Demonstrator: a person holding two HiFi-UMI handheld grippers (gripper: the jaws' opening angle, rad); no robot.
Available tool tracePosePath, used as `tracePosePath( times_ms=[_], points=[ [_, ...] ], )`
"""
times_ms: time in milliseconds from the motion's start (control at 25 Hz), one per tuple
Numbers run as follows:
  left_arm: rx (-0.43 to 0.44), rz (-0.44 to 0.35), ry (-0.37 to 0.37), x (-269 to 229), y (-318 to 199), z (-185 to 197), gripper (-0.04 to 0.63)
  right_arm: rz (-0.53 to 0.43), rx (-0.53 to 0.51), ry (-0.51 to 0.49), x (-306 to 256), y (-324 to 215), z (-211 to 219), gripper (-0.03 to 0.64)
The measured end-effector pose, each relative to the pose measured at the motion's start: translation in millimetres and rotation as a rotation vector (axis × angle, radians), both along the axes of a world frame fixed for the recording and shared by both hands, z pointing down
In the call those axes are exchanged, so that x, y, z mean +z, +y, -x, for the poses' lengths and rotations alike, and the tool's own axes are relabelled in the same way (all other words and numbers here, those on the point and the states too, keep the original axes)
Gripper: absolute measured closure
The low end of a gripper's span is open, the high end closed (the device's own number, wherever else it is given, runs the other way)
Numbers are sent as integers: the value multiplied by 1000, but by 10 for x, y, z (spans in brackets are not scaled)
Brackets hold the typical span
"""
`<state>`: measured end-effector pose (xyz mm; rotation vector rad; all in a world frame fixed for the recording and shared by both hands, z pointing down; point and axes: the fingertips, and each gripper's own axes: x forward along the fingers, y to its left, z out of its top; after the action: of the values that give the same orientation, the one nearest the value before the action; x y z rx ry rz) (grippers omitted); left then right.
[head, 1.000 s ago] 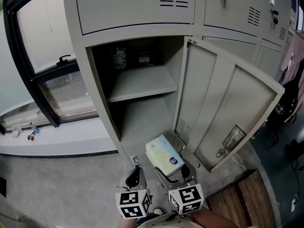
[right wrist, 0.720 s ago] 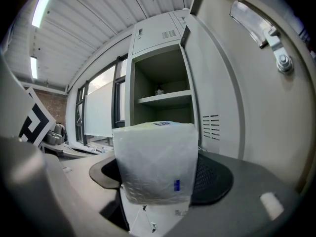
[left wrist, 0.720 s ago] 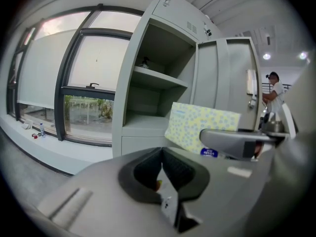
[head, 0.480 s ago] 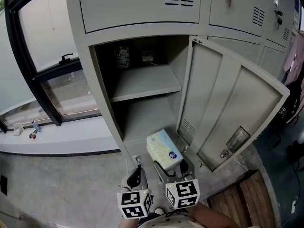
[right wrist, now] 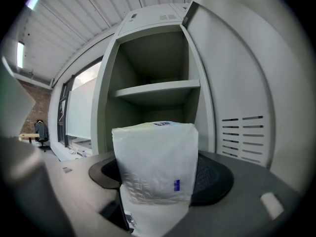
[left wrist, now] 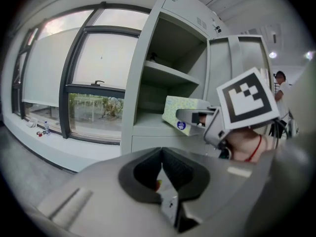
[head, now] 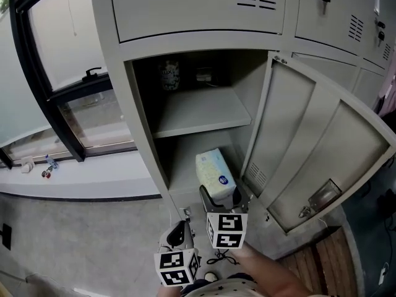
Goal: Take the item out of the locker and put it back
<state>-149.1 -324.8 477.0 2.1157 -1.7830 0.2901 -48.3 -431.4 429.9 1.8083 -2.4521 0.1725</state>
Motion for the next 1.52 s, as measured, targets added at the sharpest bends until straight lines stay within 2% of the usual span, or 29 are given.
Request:
tracePosePath(
  times_ms=[320, 600, 840, 1040, 1080, 1160, 1240, 1320, 1520],
  points=[
    [-15, 28, 9, 104, -129, 126, 588, 7, 56, 17, 78, -479, 65, 239],
    [-6, 36, 22, 122, -239, 117, 588, 1, 43, 15, 85, -561, 88, 222],
    [25, 46, 27, 140, -254, -9, 588, -38, -29, -41, -30, -396, 75, 192],
    [51, 47, 28, 153, -199, -143, 588, -2, -66, -20, -4, 16, -45, 196],
    [55, 46, 27, 150, -181, -165, 588, 7, -81, -13, 20, 120, -65, 215],
    [59, 43, 27, 143, -135, -198, 588, 21, -108, -2, 71, 336, -114, 338],
    [61, 39, 26, 135, -79, -224, 588, 21, -108, -6, 95, 527, -187, 504],
    [64, 39, 22, 136, -18, -246, 588, 18, -100, -17, 112, 685, -253, 612],
    [74, 31, 12, 123, 116, -293, 588, 32, -104, -9, 191, 938, -294, 617]
  ],
)
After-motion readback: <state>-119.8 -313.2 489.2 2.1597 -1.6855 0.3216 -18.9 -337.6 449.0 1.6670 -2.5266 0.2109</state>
